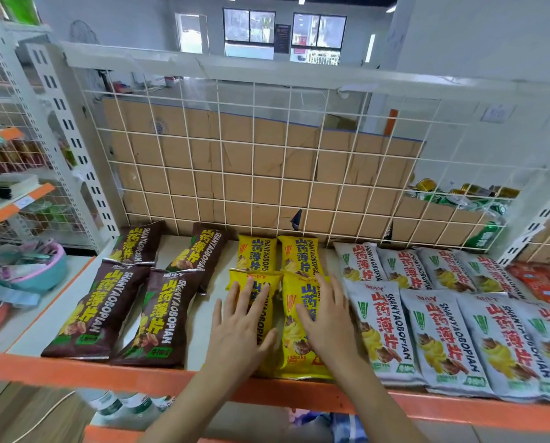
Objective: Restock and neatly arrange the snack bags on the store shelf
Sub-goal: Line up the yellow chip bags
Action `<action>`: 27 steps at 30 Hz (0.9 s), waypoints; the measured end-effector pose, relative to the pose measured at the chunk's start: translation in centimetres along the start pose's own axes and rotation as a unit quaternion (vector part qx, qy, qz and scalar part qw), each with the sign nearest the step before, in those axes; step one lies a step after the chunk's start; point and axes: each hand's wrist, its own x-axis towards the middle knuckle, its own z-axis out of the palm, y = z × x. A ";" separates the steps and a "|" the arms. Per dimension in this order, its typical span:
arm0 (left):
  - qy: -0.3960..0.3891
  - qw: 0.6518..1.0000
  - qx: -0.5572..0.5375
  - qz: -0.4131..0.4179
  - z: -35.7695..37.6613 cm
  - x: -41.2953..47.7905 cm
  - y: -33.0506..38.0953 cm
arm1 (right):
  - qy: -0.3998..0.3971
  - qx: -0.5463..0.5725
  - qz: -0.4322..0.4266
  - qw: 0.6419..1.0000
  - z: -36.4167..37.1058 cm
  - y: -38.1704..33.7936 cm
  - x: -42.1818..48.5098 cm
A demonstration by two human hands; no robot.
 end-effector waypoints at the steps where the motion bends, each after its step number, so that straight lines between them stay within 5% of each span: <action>1: -0.001 1.000 0.005 0.005 0.1 0.1 0.0 | -0.003 0.013 0.006 1.000 0.1 -0.1 -0.4; 27: -0.043 0.996 -0.076 -0.005 -1.2 -1.2 -0.6 | -0.025 -0.018 0.010 0.999 -0.3 -0.9 -1.3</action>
